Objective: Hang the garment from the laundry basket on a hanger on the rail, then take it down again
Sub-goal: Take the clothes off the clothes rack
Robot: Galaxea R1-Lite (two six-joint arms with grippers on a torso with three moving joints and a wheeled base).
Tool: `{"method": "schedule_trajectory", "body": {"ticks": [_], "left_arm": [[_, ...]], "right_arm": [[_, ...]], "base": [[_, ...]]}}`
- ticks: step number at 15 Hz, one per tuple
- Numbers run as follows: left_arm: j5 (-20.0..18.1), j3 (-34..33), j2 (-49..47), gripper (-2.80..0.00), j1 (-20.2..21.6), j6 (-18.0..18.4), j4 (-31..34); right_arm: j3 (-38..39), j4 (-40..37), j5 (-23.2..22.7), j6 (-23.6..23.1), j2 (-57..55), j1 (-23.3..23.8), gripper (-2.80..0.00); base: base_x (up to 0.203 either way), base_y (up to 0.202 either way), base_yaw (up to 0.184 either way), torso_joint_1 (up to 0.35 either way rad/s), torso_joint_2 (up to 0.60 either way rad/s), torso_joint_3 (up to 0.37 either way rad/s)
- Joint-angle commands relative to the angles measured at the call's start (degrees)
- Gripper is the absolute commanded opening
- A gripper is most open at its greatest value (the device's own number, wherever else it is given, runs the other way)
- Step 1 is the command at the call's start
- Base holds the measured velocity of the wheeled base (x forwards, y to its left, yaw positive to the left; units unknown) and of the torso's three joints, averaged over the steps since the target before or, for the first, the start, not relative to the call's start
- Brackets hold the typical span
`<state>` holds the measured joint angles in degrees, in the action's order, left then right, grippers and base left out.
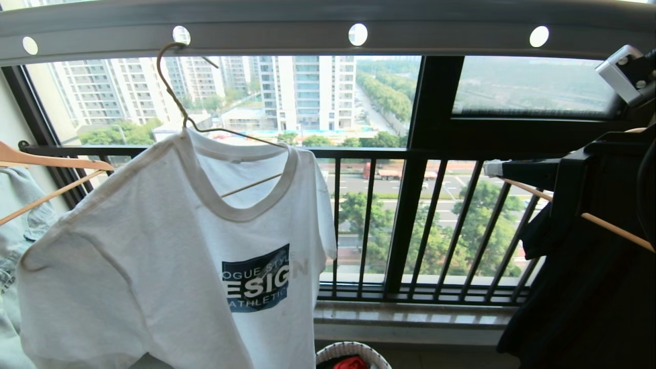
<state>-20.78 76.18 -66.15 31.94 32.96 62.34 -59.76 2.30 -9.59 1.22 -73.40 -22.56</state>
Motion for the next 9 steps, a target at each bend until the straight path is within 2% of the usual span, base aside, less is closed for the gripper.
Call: {"method": "schedule_trajectory", "body": {"ticks": [1,2,6,7,9], "left_arm": [[-7.0,-3.6,0.9,-2.8,4.5,4.0,0.2],[-10.2,-4.1,1.3,-2.8,5.5,4.8,0.1],[-11.2,-6.6,6.0,-2.8,5.7,5.0,0.2],[-11.1,-7.7,7.9,0.0,5.7,4.9,0.1],[-10.4,-9.0,8.5,0.0,5.9,4.7,-0.1]], "right_arm": [[-0.1,0.1,-0.1,0.0,-0.2,0.0,-2.8],[-0.1,0.1,-0.1,0.1,-0.3,0.0,-2.8],[-0.2,0.1,-0.1,0.0,-0.4,0.0,-2.8],[-0.2,0.1,-0.1,0.0,-0.4,0.0,-2.8],[0.0,0.1,-0.2,-0.1,-0.3,0.0,-2.8]], "base": [[0.0,0.0,0.0,0.0,0.0,0.0],[0.0,0.0,0.0,0.0,0.0,0.0],[0.0,0.0,0.0,0.0,0.0,0.0],[0.0,0.0,0.0,0.0,0.0,0.0],[0.0,0.0,0.0,0.0,0.0,0.0]]}}
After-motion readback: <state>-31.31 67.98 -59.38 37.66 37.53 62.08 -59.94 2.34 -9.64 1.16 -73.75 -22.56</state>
